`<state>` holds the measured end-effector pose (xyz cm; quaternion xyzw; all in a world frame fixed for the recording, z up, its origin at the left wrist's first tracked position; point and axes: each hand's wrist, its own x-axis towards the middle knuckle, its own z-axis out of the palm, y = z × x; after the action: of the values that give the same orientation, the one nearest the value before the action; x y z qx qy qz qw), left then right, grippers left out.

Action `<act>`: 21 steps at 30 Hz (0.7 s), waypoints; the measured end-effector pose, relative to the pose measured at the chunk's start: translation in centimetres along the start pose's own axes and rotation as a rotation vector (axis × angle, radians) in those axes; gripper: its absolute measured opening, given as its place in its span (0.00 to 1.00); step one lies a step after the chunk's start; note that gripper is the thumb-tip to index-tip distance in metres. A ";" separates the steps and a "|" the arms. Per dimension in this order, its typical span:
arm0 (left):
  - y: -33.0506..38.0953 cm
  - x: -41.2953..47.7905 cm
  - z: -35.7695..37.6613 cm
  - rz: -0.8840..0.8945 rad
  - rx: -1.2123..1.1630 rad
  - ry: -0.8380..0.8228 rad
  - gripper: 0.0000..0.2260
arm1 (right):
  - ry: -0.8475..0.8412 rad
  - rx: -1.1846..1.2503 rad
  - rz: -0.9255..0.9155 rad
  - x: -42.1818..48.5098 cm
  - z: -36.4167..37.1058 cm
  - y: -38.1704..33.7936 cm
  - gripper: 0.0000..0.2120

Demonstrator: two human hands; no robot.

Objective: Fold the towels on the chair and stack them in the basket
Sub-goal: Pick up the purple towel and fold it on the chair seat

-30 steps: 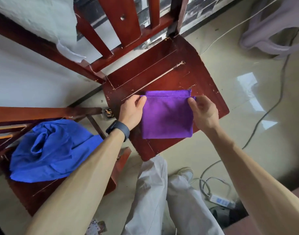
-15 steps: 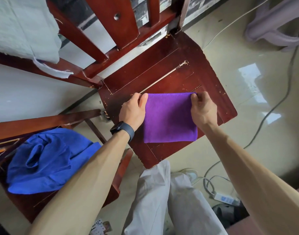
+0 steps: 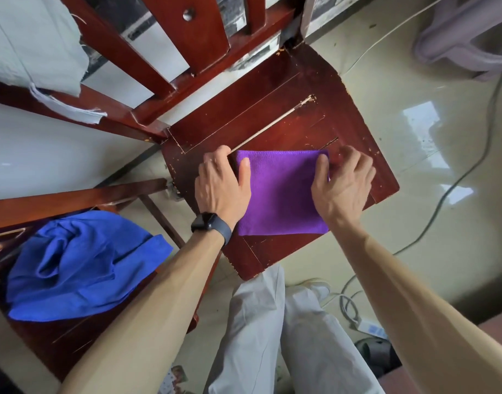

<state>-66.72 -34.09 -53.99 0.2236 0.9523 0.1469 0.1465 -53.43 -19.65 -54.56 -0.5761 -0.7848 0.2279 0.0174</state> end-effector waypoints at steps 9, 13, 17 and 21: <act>-0.5 -3.5 4.0 0.385 0.269 -0.202 0.29 | -0.221 -0.271 -0.440 -3.7 2.7 2.4 0.28; -1.0 -3.4 4.8 0.394 0.266 -0.177 0.30 | -0.256 -0.285 -0.447 -3.3 3.5 3.4 0.29; -1.3 -3.5 5.2 0.391 0.267 -0.173 0.30 | -0.244 -0.265 -0.404 -3.5 3.7 3.1 0.31; -1.4 -3.2 4.4 0.367 0.320 -0.194 0.31 | -0.253 -0.235 -0.222 -4.3 3.1 2.6 0.35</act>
<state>-62.99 -35.82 -57.81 0.4261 0.8884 -0.0038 0.1709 -50.58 -24.00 -57.28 -0.4512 -0.8605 0.2017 -0.1236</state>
